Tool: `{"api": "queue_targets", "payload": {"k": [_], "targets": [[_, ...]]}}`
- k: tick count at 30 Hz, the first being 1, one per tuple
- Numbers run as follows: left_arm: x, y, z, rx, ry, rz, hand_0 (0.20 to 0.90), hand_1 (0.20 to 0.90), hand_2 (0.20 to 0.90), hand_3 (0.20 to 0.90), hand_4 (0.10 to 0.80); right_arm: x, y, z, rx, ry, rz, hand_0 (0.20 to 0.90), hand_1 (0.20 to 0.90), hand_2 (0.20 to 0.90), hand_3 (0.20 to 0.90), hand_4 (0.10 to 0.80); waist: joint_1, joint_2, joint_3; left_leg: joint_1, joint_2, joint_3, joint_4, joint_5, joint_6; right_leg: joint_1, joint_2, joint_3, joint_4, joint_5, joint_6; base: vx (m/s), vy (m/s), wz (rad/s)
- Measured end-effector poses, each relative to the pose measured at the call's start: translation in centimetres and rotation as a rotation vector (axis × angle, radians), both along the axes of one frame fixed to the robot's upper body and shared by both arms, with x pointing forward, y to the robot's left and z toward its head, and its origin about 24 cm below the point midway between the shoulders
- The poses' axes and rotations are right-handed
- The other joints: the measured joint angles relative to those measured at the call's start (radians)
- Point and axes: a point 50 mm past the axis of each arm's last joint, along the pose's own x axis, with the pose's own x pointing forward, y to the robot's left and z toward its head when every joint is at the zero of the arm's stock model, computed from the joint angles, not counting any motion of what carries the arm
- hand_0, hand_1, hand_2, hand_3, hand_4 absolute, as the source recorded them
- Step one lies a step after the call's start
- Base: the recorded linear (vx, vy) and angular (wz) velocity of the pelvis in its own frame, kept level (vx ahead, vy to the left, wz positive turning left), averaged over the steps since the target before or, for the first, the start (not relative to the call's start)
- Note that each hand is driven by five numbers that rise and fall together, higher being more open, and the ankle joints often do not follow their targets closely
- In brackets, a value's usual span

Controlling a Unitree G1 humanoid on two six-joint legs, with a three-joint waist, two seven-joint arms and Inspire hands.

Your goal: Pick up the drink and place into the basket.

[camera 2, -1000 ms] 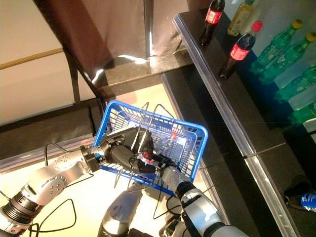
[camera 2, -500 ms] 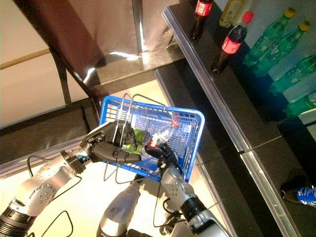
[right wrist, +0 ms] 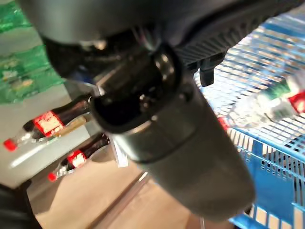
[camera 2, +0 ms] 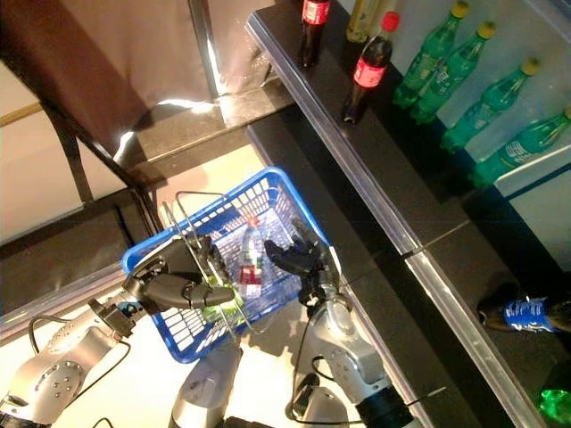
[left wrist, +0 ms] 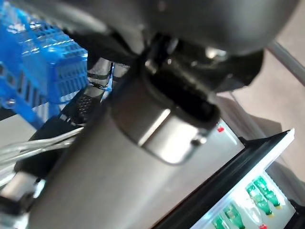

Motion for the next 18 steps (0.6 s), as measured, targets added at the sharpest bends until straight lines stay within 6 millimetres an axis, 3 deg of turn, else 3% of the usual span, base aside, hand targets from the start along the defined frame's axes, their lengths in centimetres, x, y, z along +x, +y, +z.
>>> {"api": "queue_targets", "payload": {"k": [10, 18], "targets": [[-1.2, 1.9, -1.5, -0.107, 0.047, 0.192, 0.3, 0.3, 0.3, 0.2, 0.1, -1.1, -2.0, 4.6, -0.033, -0.235, 0.127, 0.9, 0.9, 0.9, 0.9, 0.8, -0.051, -0.001, -0.001, 0.024, 0.023, 0.032, -0.018, 0.001, -0.001, 0.006, 0.021, 0.039, -0.025, 0.02, -0.006, 0.021, 0.008, -0.12], [-1.7, 4.2, -4.3, -0.167, 0.135, 0.421, 0.3, 0.3, 0.3, 0.2, 0.1, -2.4, -1.0, 5.9, 0.046, -0.34, 0.358, 0.9, 0.9, 0.9, 0.9, 0.8, -0.06, -0.003, -0.009, 0.064, 0.035, 0.049, -0.057, 0.007, -0.003, 0.041, 0.034, 0.044, -0.08, 0.04, -0.004, 0.006, -0.028, -0.06]]}}
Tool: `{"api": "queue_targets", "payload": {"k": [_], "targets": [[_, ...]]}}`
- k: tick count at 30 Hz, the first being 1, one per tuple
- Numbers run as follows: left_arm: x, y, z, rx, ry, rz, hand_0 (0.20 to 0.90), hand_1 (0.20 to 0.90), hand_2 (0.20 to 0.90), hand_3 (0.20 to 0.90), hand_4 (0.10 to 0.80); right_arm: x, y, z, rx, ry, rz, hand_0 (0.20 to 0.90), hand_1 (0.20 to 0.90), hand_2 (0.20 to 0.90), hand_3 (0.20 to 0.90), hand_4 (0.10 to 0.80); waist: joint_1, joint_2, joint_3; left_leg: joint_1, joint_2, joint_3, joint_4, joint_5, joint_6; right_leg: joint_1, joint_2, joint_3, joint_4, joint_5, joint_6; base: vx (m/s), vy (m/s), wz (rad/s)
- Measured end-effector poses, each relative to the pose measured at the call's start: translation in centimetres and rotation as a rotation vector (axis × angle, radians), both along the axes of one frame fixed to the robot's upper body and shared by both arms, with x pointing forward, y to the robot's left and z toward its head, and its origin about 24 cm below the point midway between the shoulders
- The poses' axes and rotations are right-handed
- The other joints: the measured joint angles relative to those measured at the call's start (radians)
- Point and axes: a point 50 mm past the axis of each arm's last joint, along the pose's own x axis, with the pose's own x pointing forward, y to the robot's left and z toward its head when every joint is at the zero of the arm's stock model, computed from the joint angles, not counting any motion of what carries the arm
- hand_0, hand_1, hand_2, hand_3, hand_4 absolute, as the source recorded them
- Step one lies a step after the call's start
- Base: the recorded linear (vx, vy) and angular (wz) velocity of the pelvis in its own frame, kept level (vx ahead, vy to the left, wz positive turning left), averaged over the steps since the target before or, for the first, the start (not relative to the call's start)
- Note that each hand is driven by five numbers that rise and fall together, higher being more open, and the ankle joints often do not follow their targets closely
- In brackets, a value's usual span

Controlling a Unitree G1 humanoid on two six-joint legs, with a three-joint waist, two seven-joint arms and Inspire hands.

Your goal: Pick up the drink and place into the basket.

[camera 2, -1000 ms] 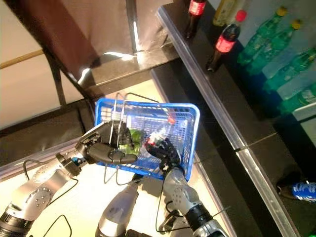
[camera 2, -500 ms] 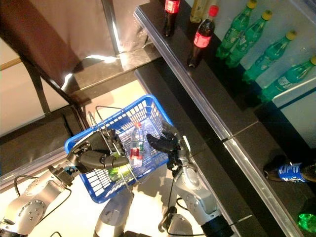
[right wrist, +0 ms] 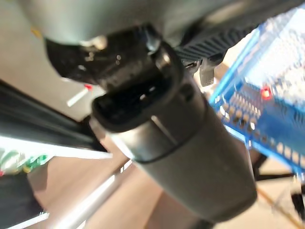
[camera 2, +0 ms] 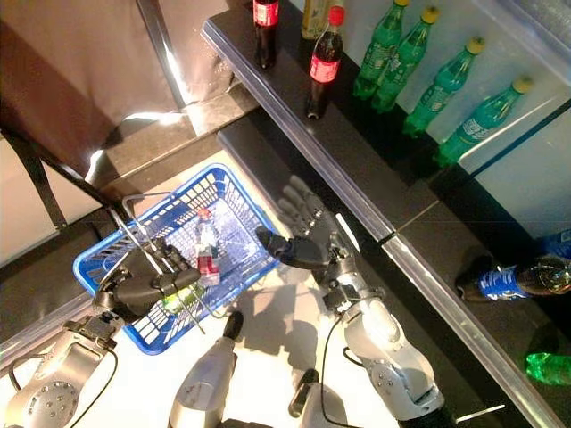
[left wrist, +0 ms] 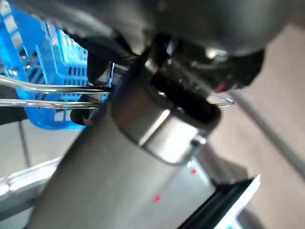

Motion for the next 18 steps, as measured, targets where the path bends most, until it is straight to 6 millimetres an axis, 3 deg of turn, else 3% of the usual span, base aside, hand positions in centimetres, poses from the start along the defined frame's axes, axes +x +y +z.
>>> {"api": "queue_targets", "payload": {"k": [4, 7, 11, 18], "targets": [[-0.9, 0.9, -2.2, 0.03, 0.089, 0.159, 0.3, 0.3, 0.3, 0.2, 0.1, -0.6, 0.3, -0.4, -0.002, -0.015, 0.1, 0.9, 0.9, 0.9, 0.9, 0.8, -0.018, -0.025, -0.032, 0.02, 0.008, 0.018, -0.034, 0.005, 0.001, 0.014, 0.014, 0.026, -0.051, 0.026, 0.002, -0.007, -0.023, -0.19], [-1.9, 1.9, -4.5, 0.055, 0.204, 0.298, 0.3, 0.3, 0.3, 0.2, 0.1, -1.7, 0.2, -2.0, -0.005, 0.043, 0.158, 0.9, 0.9, 0.9, 0.9, 0.8, -0.045, -0.043, -0.069, 0.043, 0.014, 0.036, -0.068, 0.008, 0.004, 0.041, 0.021, 0.03, -0.117, 0.053, 0.006, -0.026, -0.018, -0.17], [-4.6, 2.1, -9.0, 0.049, 0.409, 0.484, 0.3, 0.3, 0.3, 0.2, 0.1, -3.3, 0.0, -6.2, 0.014, 0.201, 0.252, 0.9, 0.9, 0.9, 0.9, 0.8, -0.08, -0.076, -0.155, 0.082, 0.018, 0.081, -0.124, 0.013, 0.008, 0.074, 0.03, 0.056, -0.215, 0.097, 0.012, -0.04, -0.015, -0.3], [-8.9, 4.0, -14.3, 0.088, 0.704, 0.671, 0.3, 0.3, 0.3, 0.2, 0.1, -5.4, -0.8, -13.5, 0.051, 0.513, 0.283, 0.9, 0.9, 0.9, 0.9, 0.8, -0.167, -0.11, -0.237, 0.135, 0.027, 0.146, -0.174, 0.016, 0.009, 0.079, 0.035, 0.114, -0.258, 0.12, 0.013, -0.014, 0.053, -0.27]]}}
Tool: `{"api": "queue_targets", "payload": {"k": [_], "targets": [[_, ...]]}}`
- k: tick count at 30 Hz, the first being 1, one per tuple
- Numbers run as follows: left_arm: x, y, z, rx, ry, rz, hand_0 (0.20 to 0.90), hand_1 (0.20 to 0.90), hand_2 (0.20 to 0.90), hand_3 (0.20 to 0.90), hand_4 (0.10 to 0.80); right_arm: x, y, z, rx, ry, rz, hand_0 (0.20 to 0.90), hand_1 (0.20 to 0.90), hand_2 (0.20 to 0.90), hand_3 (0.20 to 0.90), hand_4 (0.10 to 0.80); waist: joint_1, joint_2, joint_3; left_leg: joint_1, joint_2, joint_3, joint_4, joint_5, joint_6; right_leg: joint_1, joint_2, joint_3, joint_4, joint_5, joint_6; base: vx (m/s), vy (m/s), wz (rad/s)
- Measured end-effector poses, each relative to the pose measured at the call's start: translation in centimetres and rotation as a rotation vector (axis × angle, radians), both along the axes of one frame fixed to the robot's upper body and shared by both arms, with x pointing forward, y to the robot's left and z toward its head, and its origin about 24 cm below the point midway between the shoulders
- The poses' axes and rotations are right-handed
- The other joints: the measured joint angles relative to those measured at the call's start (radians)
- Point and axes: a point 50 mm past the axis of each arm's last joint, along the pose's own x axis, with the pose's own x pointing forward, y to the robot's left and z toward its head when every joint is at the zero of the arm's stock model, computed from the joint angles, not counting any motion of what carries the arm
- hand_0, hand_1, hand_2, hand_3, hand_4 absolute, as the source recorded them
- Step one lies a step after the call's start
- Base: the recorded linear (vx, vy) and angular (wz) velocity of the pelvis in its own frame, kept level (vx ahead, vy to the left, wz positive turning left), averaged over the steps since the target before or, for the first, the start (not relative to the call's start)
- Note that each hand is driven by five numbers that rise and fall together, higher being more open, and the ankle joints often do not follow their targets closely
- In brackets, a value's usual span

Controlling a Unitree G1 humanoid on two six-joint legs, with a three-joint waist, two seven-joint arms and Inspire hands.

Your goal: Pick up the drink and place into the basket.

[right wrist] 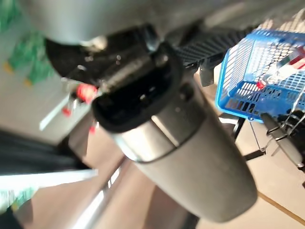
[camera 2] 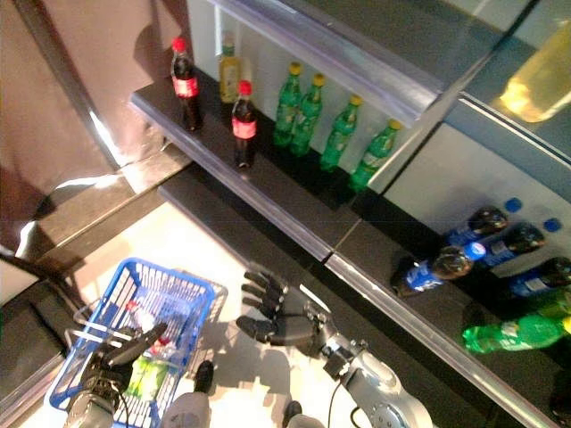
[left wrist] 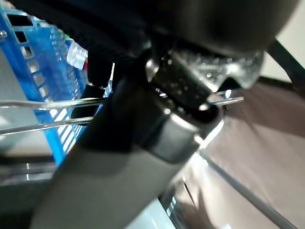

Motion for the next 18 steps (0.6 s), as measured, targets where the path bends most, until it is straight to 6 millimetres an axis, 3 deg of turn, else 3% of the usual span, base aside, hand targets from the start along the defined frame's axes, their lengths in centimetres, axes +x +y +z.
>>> {"api": "queue_targets", "payload": {"k": [5, 10, 14, 17, 18], "targets": [[-2.0, -0.3, -2.2, -0.031, 0.098, 0.103, 0.3, 0.3, 0.3, 0.2, 0.1, -2.0, -0.2, -4.1, 0.001, 0.199, -0.056, 0.9, 0.9, 0.9, 0.9, 0.8, -0.043, 0.003, -0.033, 0.053, 0.003, 0.058, -0.029, -0.001, 0.005, 0.003, -0.002, 0.059, -0.011, 0.01, 0.002, 0.011, 0.07, -0.32], [-3.7, -1.5, -4.0, -0.06, 0.197, 0.16, 0.3, 0.3, 0.3, 0.2, 0.1, -4.3, -0.9, -6.9, -0.01, 0.345, -0.118, 0.9, 0.9, 0.9, 0.9, 0.8, -0.092, 0.033, -0.075, 0.072, 0.007, 0.121, -0.031, -0.013, 0.011, -0.013, -0.005, 0.106, -0.021, 0.031, 0.006, -0.011, -0.012, -0.41], [-5.5, -2.4, -5.2, -0.08, 0.296, 0.197, 0.3, 0.3, 0.3, 0.2, 0.1, -6.6, -1.9, -9.0, -0.044, 0.465, -0.213, 0.9, 0.9, 0.9, 0.9, 0.8, -0.114, 0.062, -0.122, 0.085, 0.029, 0.229, -0.035, -0.028, 0.004, -0.068, -0.015, 0.091, -0.028, 0.078, 0.012, -0.072, -0.127, -0.78], [-6.5, -2.4, -5.6, -0.079, 0.335, 0.218, 0.3, 0.3, 0.3, 0.2, 0.1, -7.1, -2.7, -9.8, -0.115, 0.488, -0.241, 0.9, 0.9, 0.9, 0.9, 0.8, -0.116, 0.075, -0.139, 0.102, 0.064, 0.336, -0.037, -0.034, -0.013, -0.115, -0.027, -0.001, -0.032, 0.114, 0.002, -0.083, -0.297, -1.07], [-6.6, -2.3, -5.7, -0.074, 0.34, 0.223, 0.3, 0.3, 0.3, 0.2, 0.1, -7.1, -2.8, -9.8, -0.128, 0.484, -0.246, 0.9, 0.9, 0.9, 0.9, 0.8, -0.117, 0.076, -0.14, 0.104, 0.078, 0.334, -0.032, -0.036, -0.028, -0.129, -0.026, -0.042, -0.038, 0.144, -0.001, -0.006, -0.369, -0.93]]}}
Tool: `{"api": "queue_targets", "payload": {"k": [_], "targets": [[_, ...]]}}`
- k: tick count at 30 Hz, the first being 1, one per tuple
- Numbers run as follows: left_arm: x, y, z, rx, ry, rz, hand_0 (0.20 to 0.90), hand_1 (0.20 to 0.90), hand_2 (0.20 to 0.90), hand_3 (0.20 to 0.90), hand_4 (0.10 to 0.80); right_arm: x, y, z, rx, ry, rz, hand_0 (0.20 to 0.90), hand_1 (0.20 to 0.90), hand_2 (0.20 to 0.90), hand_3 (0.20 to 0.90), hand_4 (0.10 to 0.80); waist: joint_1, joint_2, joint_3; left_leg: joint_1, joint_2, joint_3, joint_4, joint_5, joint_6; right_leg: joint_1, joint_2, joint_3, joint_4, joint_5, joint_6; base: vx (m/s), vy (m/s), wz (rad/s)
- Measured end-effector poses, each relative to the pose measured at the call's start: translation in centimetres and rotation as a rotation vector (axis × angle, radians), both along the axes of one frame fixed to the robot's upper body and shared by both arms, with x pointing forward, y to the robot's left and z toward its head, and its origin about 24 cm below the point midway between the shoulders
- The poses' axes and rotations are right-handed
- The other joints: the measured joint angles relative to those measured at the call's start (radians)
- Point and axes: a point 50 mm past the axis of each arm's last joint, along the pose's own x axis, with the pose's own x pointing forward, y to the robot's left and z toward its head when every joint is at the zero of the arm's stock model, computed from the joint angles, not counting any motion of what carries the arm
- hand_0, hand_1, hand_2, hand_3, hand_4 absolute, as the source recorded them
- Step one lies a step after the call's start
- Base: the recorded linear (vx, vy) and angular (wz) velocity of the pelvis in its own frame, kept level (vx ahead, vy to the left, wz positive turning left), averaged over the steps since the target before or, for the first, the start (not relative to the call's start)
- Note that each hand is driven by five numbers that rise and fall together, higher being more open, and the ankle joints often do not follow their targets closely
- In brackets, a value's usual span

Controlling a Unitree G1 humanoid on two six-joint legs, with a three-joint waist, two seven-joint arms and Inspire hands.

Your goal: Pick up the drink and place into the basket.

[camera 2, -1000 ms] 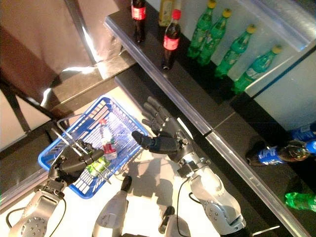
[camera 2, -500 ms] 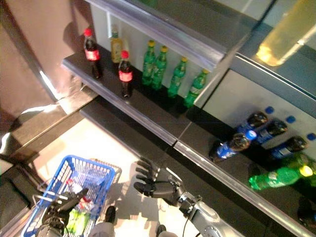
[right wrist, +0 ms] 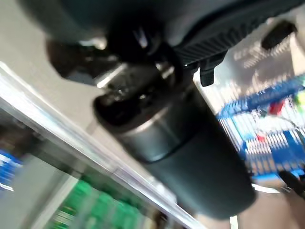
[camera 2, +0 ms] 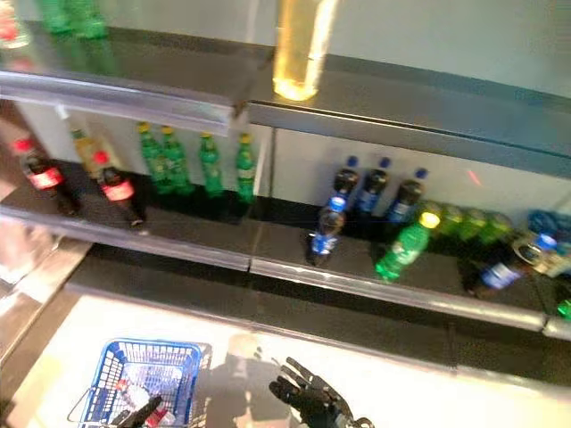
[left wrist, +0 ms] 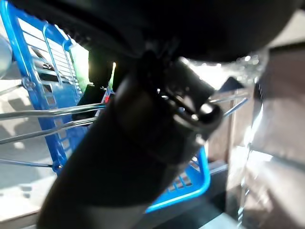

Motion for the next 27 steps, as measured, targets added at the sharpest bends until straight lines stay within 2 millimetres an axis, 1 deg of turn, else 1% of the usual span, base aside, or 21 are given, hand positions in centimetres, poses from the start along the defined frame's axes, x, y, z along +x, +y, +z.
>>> {"api": "queue_targets", "payload": {"k": [1, 2, 5, 7, 10, 12, 13, 14, 15, 16, 17, 18, 19, 20, 21, 22, 23, 24, 25, 26, 27], "targets": [[0.1, -0.1, 0.0, 0.001, -0.001, 0.002, 0.3, 0.3, 0.3, 0.2, 0.1, 0.0, -0.1, -0.1, -0.004, 0.003, -0.002, 0.9, 0.9, 0.9, 0.9, 0.8, 0.0, 0.002, 0.0, 0.002, 0.008, -0.001, 0.0, -0.001, -0.005, -0.003, 0.008, 0.0, -0.002, 0.005, -0.006, 0.028, -0.41, -0.8], [0.4, -0.4, -0.1, -0.003, -0.013, 0.005, 0.3, 0.3, 0.3, 0.2, 0.1, 0.1, -0.2, -0.2, -0.017, 0.006, -0.008, 0.9, 0.9, 0.9, 0.9, 0.8, 0.0, 0.008, -0.001, 0.007, 0.026, -0.012, 0.001, -0.003, -0.019, -0.001, 0.029, 0.002, -0.017, 0.019, -0.014, 0.052, -0.367, -0.52], [1.6, -1.1, -0.1, -0.011, -0.041, 0.006, 0.3, 0.3, 0.3, 0.2, 0.1, 0.3, -0.5, -0.5, -0.061, 0.024, -0.017, 0.9, 0.9, 0.9, 0.9, 0.8, -0.004, 0.02, -0.005, 0.007, 0.055, -0.056, 0.002, -0.002, -0.025, 0.001, 0.068, 0.005, -0.03, 0.031, -0.027, 0.078, -0.473, -0.24], [2.1, -1.5, -0.2, -0.023, -0.046, 0.01, 0.3, 0.3, 0.3, 0.2, 0.1, 0.3, -0.8, -0.6, -0.084, 0.032, -0.015, 0.9, 0.9, 0.9, 0.9, 0.8, -0.005, 0.029, -0.008, 0.009, 0.076, -0.061, 0.003, -0.003, -0.023, -0.001, 0.09, 0.004, -0.025, 0.026, -0.04, 0.123, -0.488, -0.06], [1.7, -2.0, -0.6, -0.052, -0.039, 0.086, 0.3, 0.3, 0.3, 0.2, 0.1, 0.3, -1.5, -0.6, -0.13, 0.037, -0.001, 0.9, 0.9, 0.9, 0.9, 0.8, -0.006, 0.045, -0.011, 0.009, 0.112, -0.059, 0.037, -0.011, -0.014, -0.004, 0.125, 0.003, 0.009, 0.0, -0.068, 0.11, -0.371, -0.06], [1.9, -1.6, -0.6, -0.046, -0.055, 0.111, 0.3, 0.3, 0.3, 0.2, 0.1, 0.3, -1.8, -0.6, -0.161, 0.045, 0.003, 0.9, 0.9, 0.9, 0.9, 0.8, -0.004, 0.043, -0.012, -0.007, 0.139, -0.061, 0.097, -0.005, -0.016, -0.023, 0.136, 0.003, 0.052, -0.032, -0.09, 0.061, -0.275, -0.04], [2.3, -1.5, -0.5, -0.047, -0.063, 0.116, 0.3, 0.3, 0.3, 0.2, 0.1, 0.3, -2.0, -0.6, -0.172, 0.047, -0.001, 0.9, 0.9, 0.9, 0.9, 0.8, -0.003, 0.037, -0.011, -0.02, 0.145, -0.062, 0.13, 0.006, -0.002, -0.025, 0.143, 0.001, 0.066, -0.038, -0.099, 0.037, -0.207, -0.04], [2.8, -1.4, -0.4, -0.05, -0.074, 0.128, 0.3, 0.3, 0.3, 0.2, 0.1, 0.3, -2.2, -0.6, -0.181, 0.05, -0.006, 0.9, 0.9, 0.9, 0.9, 0.8, -0.003, 0.028, -0.013, -0.037, 0.144, -0.075, 0.162, 0.028, 0.003, -0.023, 0.131, 0.006, 0.066, -0.04, -0.105, 0.069, -0.172, -0.1], [3.1, -1.4, -0.4, -0.052, -0.082, 0.149, 0.3, 0.3, 0.3, 0.2, 0.1, 0.3, -2.4, -0.8, -0.19, 0.06, -0.007, 0.9, 0.9, 0.9, 0.9, 0.8, -0.002, 0.013, -0.014, -0.054, 0.132, -0.106, 0.196, 0.06, 0.0, -0.025, 0.125, 0.011, 0.064, -0.037, -0.113, 0.15, -0.141, -0.36], [3.0, -1.4, -0.5, -0.058, -0.083, 0.17, 0.3, 0.3, 0.3, 0.2, 0.1, 0.4, -2.8, -1.1, -0.208, 0.08, -0.007, 0.9, 0.9, 0.9, 0.9, 0.8, 0.0, -0.011, -0.017, -0.083, 0.083, -0.189, 0.277, 0.069, -0.027, -0.032, 0.094, 0.055, 0.056, -0.031, -0.122, 0.177, -0.084, -0.48], [2.9, -1.5, -0.5, -0.062, -0.081, 0.174, 0.3, 0.3, 0.3, 0.2, 0.1, 0.6, -3.0, -1.1, -0.216, 0.083, -0.008, 0.9, 0.9, 0.9, 0.9, 0.8, 0.002, -0.027, -0.02, -0.098, 0.054, -0.219, 0.312, 0.049, -0.04, -0.036, 0.08, 0.071, 0.054, -0.028, -0.124, 0.252, -0.045, -0.85], [2.3, -2.3, -0.9, -0.093, -0.064, 0.199, 0.3, 0.3, 0.3, 0.2, 0.1, 0.6, -3.6, -1.0, -0.234, 0.088, -0.009, 0.9, 0.9, 0.9, 0.9, 0.8, 0.004, -0.03, -0.024, -0.119, -0.063, -0.296, 0.366, -0.028, -0.039, -0.049, 0.05, 0.108, 0.036, -0.022, -0.124, 0.253, -0.011, -0.96], [1.6, -3.1, -1.3, -0.121, -0.045, 0.233, 0.3, 0.3, 0.3, 0.2, 0.1, 0.6, -4.4, -0.9, -0.255, 0.098, -0.02, 0.9, 0.9, 0.9, 0.9, 0.8, 0.008, -0.015, -0.026, -0.12, -0.137, -0.324, 0.358, -0.079, 0.006, -0.055, 0.038, 0.117, 0.02, -0.009, -0.123, 0.301, -0.001, -0.97], [1.0, -3.5, -1.5, -0.135, -0.029, 0.255, 0.3, 0.3, 0.3, 0.2, 0.1, 0.3, -4.9, -0.9, -0.269, 0.109, -0.027, 0.9, 0.9, 0.9, 0.9, 0.8, 0.008, 0.001, -0.029, -0.117, -0.176, -0.336, 0.334, -0.1, 0.037, -0.057, 0.04, 0.113, 0.01, 0.002, -0.116, 0.27, 0.017, -0.68], [0.3, -3.9, -1.7, -0.145, -0.011, 0.266, 0.3, 0.3, 0.3, 0.2, 0.1, -0.4, -5.4, -1.2, -0.289, 0.139, -0.038, 0.9, 0.9, 0.9, 0.9, 0.8, 0.009, 0.027, -0.038, -0.108, -0.205, -0.349, 0.259, -0.113, 0.069, -0.065, 0.057, 0.111, 0.007, 0.021, -0.097, 0.252, 0.017, -0.38], [-0.4, -3.9, -1.9, -0.15, -0.001, 0.28, 0.3, 0.3, 0.3, 0.2, 0.1, -1.6, -5.6, -1.9, -0.307, 0.205, -0.071, 0.9, 0.9, 0.9, 0.9, 0.8, 0.017, 0.068, -0.044, -0.098, -0.202, -0.364, 0.171, -0.153, 0.14, -0.084, 0.099, 0.113, 0.016, 0.044, -0.084, 0.258, 0.027, -0.38], [-0.8, -3.5, -1.9, -0.144, 0.001, 0.3, 0.3, 0.3, 0.3, 0.2, 0.1, -2.2, -5.1, -2.6, -0.304, 0.252, -0.099, 0.9, 0.9, 0.9, 0.9, 0.8, 0.036, 0.054, -0.044, -0.096, -0.203, -0.366, 0.152, -0.147, 0.149, -0.095, 0.108, 0.116, 0.046, 0.018, -0.075, 0.215, 0.039, -0.32], [-1.0, -2.5, -1.7, -0.122, -0.009, 0.317, 0.3, 0.3, 0.3, 0.2, 0.1, -2.0, -4.4, -2.8, -0.292, 0.256, -0.139, 0.9, 0.9, 0.9, 0.9, 0.8, 0.046, 0.033, -0.04, -0.098, -0.196, -0.361, 0.163, -0.151, 0.147, -0.107, 0.128, 0.114, 0.138, -0.034, -0.083, 0.229, 0.059, -0.25], [-1.1, -1.5, -1.6, -0.1, -0.008, 0.307, 0.3, 0.3, 0.3, 0.2, 0.1, -1.8, -3.7, -3.1, -0.278, 0.266, -0.14, 0.9, 0.9, 0.9, 0.9, 0.8, 0.052, 0.016, -0.039, -0.108, -0.187, -0.362, 0.19, -0.159, 0.135, -0.114, 0.154, 0.113, 0.245, -0.118, -0.117, 0.216, 0.04, -0.12], [-1.4, -0.8, -1.5, -0.085, 0.005, 0.305, 0.3, 0.3, 0.3, 0.2, 0.1, -1.5, -3.0, -3.4, -0.271, 0.279, -0.149, 0.9, 0.9, 0.9, 0.9, 0.8, 0.057, -0.004, -0.044, -0.108, -0.193, -0.359, 0.198, -0.172, 0.144, -0.113, 0.161, 0.111, 0.304, -0.183, -0.119, 0.248, -0.002, -0.11], [-1.6, -0.6, -1.6, -0.082, 0.022, 0.303, 0.3, 0.3, 0.3, 0.2, 0.1, -0.9, -2.6, -3.5, -0.272, 0.281, -0.164, 0.9, 0.9, 0.9, 0.9, 0.8, 0.061, -0.021, -0.04, -0.099, -0.208, -0.358, 0.198, -0.163, 0.147, -0.104, 0.163, 0.113, 0.316, -0.234, -0.138, 0.239, -0.043, -0.07]]}}
